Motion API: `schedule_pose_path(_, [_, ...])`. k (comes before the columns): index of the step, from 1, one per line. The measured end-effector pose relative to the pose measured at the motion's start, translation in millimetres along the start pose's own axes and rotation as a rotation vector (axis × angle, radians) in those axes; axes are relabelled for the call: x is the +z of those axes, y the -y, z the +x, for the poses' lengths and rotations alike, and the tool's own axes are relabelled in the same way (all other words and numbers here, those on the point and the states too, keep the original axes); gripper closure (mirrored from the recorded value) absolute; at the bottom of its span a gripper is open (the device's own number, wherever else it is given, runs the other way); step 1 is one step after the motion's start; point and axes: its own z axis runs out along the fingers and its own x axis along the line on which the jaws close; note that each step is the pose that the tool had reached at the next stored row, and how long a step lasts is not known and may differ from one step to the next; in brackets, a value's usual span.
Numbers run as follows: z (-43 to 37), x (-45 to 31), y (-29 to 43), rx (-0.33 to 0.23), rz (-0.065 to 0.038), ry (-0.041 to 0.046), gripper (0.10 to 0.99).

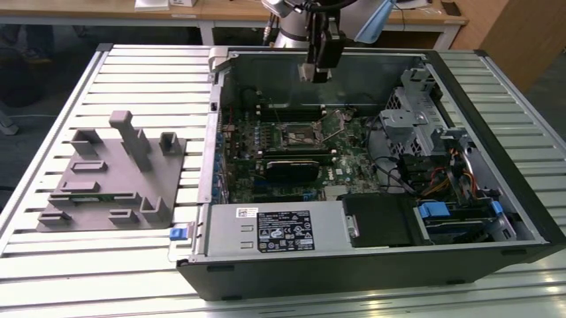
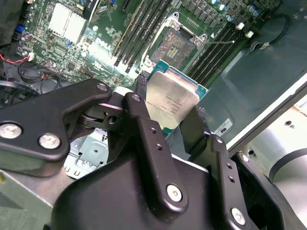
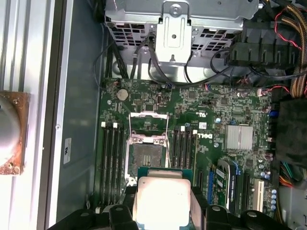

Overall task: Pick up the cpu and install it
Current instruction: 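Place the cpu into insertion slot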

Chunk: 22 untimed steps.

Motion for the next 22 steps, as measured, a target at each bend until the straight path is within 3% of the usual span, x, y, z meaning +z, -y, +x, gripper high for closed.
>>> schedule_pose_path(22, [-0.2, 6.9, 0.2, -0.026, 0.000, -0.0007, 0.557])
